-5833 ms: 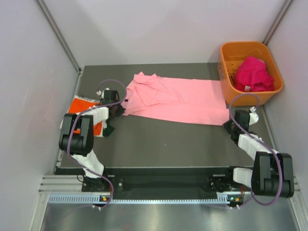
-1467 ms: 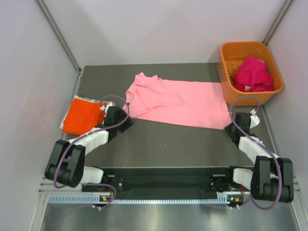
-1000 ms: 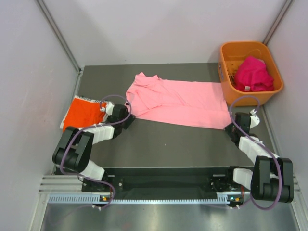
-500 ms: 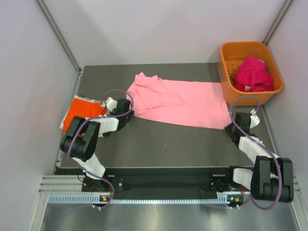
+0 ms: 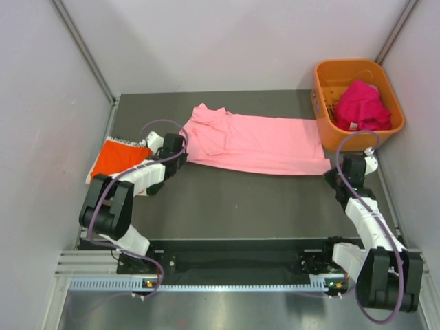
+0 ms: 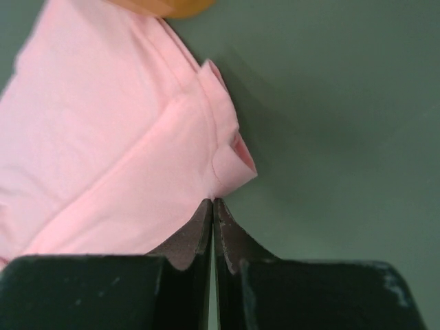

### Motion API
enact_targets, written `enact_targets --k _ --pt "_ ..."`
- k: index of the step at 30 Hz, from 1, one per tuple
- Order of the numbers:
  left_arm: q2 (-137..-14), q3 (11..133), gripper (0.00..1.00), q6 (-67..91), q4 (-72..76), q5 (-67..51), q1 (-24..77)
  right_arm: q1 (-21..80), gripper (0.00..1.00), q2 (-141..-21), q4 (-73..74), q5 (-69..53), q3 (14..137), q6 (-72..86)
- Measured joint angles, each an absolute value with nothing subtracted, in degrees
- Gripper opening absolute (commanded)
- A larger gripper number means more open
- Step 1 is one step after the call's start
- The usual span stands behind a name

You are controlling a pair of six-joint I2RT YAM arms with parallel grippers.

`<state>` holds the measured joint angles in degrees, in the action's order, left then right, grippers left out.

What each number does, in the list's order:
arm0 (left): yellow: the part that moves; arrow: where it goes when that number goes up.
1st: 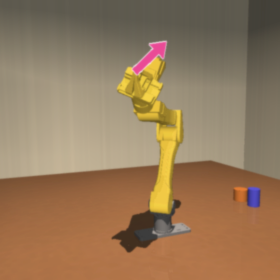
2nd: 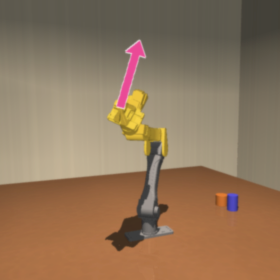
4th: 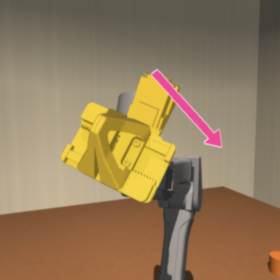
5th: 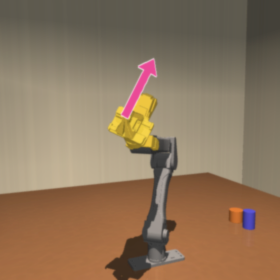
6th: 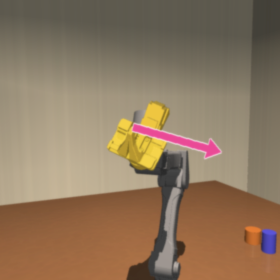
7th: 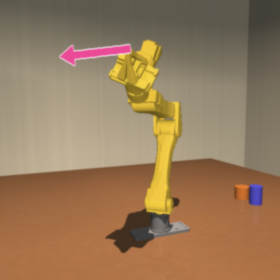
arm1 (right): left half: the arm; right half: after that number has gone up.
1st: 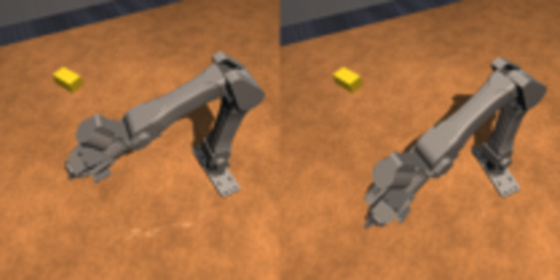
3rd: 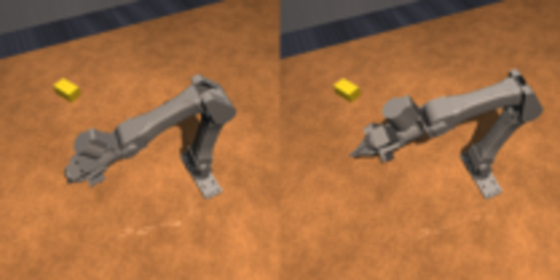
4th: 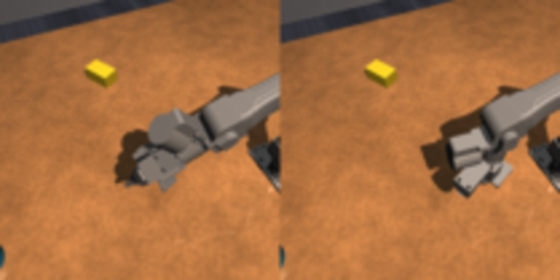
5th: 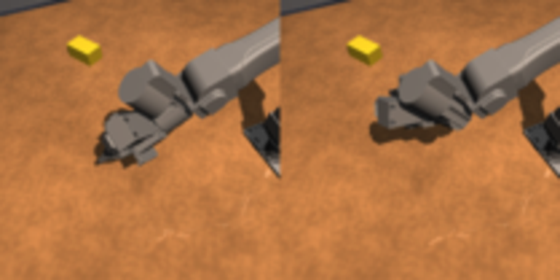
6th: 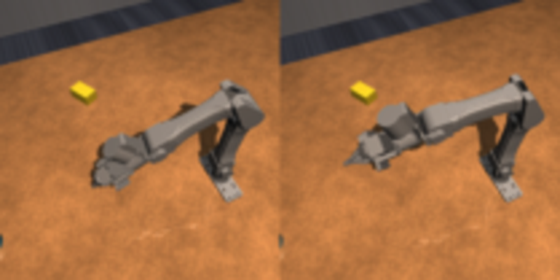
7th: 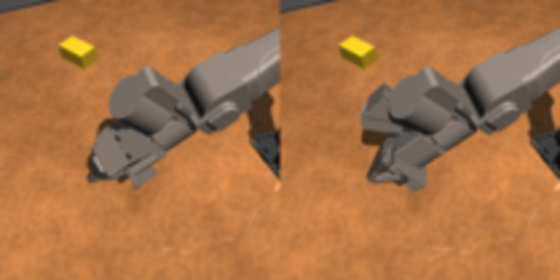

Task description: Fold and stack the t-shirts

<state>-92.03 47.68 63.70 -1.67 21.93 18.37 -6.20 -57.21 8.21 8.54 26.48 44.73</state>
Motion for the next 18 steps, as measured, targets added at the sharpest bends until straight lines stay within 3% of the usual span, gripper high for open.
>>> enact_targets --k 14,18 --pt "-84.09 49.21 0.00 60.10 -7.75 16.36 14.59 -6.17 0.00 -46.96 17.02 7.77 32.29 43.20" --pt "-81.25 54.78 0.00 57.25 -13.96 15.75 14.59 -6.17 0.00 -45.91 20.27 6.85 38.83 41.78"
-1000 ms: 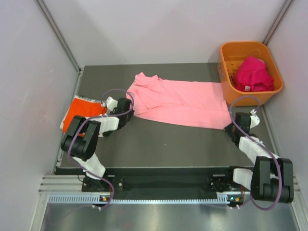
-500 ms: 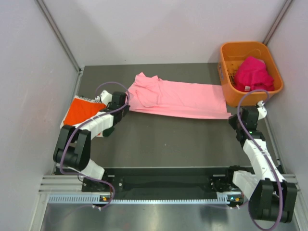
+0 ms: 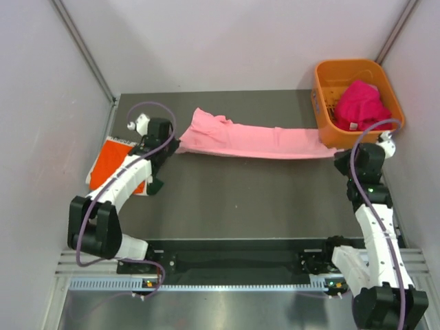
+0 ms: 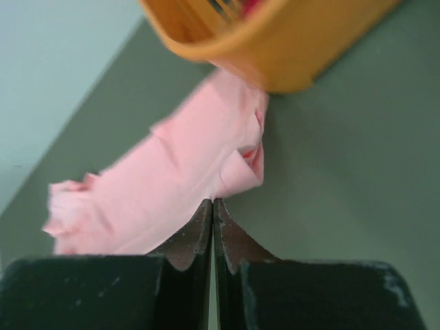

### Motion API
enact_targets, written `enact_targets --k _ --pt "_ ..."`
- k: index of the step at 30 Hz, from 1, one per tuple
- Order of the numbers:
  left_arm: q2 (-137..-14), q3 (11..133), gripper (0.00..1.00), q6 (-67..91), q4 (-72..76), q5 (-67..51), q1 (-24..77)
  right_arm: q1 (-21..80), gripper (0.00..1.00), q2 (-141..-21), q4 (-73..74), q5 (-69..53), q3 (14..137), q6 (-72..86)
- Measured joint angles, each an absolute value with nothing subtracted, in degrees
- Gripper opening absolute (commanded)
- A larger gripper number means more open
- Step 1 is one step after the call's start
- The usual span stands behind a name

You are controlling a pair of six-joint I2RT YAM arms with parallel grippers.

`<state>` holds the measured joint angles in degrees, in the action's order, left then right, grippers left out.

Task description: Fold and stack the t-shirts

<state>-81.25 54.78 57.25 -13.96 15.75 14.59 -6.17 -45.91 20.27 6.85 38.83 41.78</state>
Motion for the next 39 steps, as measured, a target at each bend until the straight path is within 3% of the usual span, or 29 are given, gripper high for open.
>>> enact_targets --k 10,21,25,31,36,39 --pt "-67.68 76.66 0.00 48.73 -25.54 14.55 14.22 -6.20 0.00 -44.29 26.65 -0.34 65.25 37.45" --pt "-54.98 89.47 0.00 44.34 -34.94 14.41 14.20 -6.20 0.00 -33.67 30.52 -3.16 73.47 37.01" --pt "-58.96 89.84 0.00 43.24 -35.86 14.92 14.15 -6.20 0.00 -37.28 29.39 -4.69 71.83 38.19" --pt "-73.60 91.26 0.00 42.78 -35.79 11.60 12.25 -6.20 0.00 -53.21 27.20 -8.05 72.18 39.64" --pt "-83.20 93.76 0.00 43.90 -35.20 4.36 7.44 -6.22 0.00 -67.44 28.10 -10.70 78.91 39.64" --pt "-89.25 103.31 0.00 44.80 -36.07 -0.23 3.64 -6.52 0.00 -74.13 29.82 -12.29 88.14 39.62"
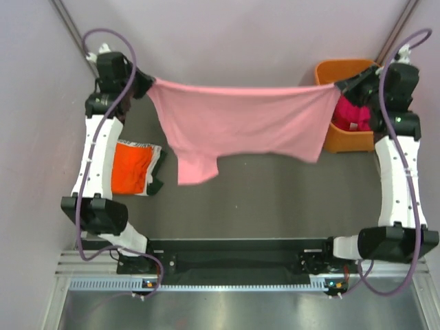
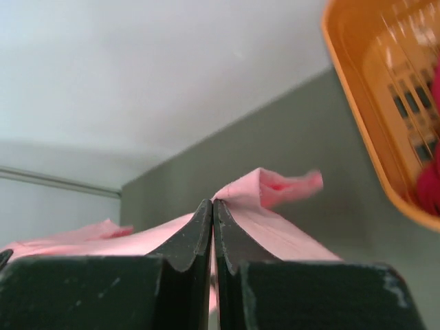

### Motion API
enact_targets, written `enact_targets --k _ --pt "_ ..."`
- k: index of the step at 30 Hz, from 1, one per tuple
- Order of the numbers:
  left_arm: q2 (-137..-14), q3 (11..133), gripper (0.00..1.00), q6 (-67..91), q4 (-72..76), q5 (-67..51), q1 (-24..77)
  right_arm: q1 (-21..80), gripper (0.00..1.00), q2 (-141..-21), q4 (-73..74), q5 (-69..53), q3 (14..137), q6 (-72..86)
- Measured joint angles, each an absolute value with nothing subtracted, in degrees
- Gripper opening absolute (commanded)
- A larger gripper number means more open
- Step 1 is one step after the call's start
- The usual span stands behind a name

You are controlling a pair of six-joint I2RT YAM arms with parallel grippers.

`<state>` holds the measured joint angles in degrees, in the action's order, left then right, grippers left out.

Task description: Fold and stack the t-shirts

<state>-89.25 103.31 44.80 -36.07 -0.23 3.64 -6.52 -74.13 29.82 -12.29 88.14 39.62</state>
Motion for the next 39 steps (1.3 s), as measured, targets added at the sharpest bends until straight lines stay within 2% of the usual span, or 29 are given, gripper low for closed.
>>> enact_targets --k 4,7,10,19,26,32,39 --pt "-94.04 114.65 0.00 45.41 -31.86 -4.45 0.84 -7.40 0.00 -79.99 28.12 -15.55 99.61 39.72" --pt "-93.43 113.38 0.00 46.33 -27.24 -6.85 0.62 -7.77 0.00 -80.12 25.43 -17.89 99.31 40.66" --pt "-90.45 101.41 0.00 47.42 -18.55 -8.49 0.73 -7.86 0.00 -79.90 20.95 -20.23 93.54 41.74" --pt "-88.86 63.02 0.00 48.97 -6.83 -8.08 0.67 -7.94 0.00 -83.55 12.03 -23.64 63.09 43.94" --pt "-79.72 47.68 0.00 47.70 -4.01 -9.43 0.69 -7.97 0.00 -80.16 8.29 -22.31 47.51 41.76" --pt "-68.31 36.45 0.00 45.71 -2.04 -10.92 0.69 -8.08 0.00 -70.98 7.92 -18.90 35.81 38.33" --pt "-55.48 28.49 0.00 42.96 -10.39 -9.15 0.69 -8.23 0.00 -54.72 11.90 -12.21 25.80 35.77"
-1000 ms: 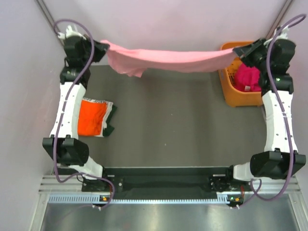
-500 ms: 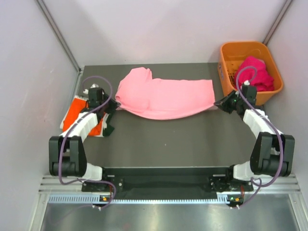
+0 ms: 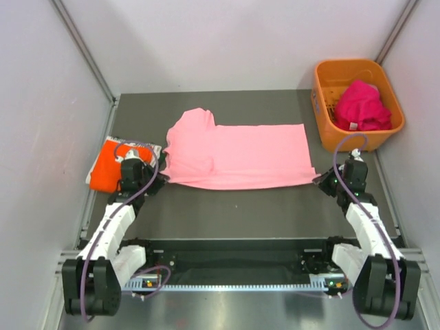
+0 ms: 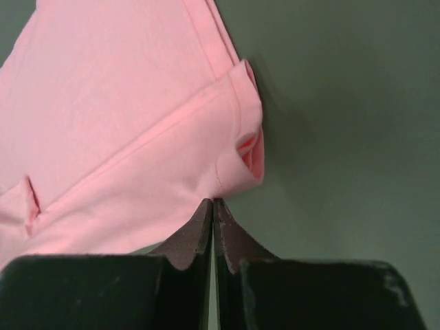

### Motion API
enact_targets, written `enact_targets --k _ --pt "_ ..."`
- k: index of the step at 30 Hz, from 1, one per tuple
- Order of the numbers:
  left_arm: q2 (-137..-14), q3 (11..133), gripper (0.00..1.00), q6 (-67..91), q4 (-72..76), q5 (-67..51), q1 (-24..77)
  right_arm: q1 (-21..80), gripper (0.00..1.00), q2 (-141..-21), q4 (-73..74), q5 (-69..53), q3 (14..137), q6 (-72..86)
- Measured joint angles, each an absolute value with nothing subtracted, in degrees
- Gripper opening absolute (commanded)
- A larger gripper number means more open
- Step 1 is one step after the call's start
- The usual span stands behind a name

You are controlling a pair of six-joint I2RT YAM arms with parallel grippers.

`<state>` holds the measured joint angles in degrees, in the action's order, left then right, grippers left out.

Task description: Fold and stack the t-shirts

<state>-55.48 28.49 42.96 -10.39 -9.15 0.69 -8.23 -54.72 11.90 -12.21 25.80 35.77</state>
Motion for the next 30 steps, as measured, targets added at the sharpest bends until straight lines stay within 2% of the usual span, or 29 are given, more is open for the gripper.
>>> enact_targets --k 8,9,11,12,13,14,15,17,18,25,30 --pt "-44.91 23.42 0.02 42.09 -16.40 -8.95 0.69 -8.32 0.00 -38.57 20.23 -7.27 21.82 35.44" --pt "-43.75 22.59 0.02 42.09 -17.04 -8.95 0.69 -8.32 0.04 -37.82 21.30 -6.92 21.82 35.46" --pt "-41.45 21.04 0.18 42.02 -18.46 -8.99 0.69 -8.32 0.07 -36.95 23.07 -5.98 21.82 35.59" --pt "-40.47 20.34 0.26 42.17 -18.85 -9.04 0.69 -8.32 0.12 -36.69 23.92 -5.28 21.82 35.59" --pt "-39.70 19.90 0.44 42.24 -19.46 -8.97 0.69 -8.32 0.16 -36.56 24.38 -4.62 21.82 35.81" --pt "-39.18 19.68 0.56 42.28 -20.12 -8.78 0.69 -8.34 0.19 -36.49 24.93 -3.64 21.82 35.99" --pt "-38.70 19.62 0.70 42.46 -20.73 -8.54 0.69 -8.38 0.30 -36.49 25.28 -2.87 21.82 36.12" --pt "-38.24 19.62 0.87 42.89 -21.28 -7.64 0.67 -8.38 0.45 -36.49 26.20 -1.21 21.82 36.53" --pt "-38.22 19.66 0.92 42.96 -21.45 -6.90 0.69 -8.40 0.47 -36.45 26.68 -0.30 21.82 36.84" --pt "-40.07 27.31 0.92 41.19 -25.10 -1.32 0.69 -8.38 0.45 -36.47 27.66 1.41 24.03 34.79" --pt "-48.05 37.67 0.99 37.87 -21.32 -2.00 0.67 -7.11 0.42 -42.02 26.85 1.45 31.90 31.24"
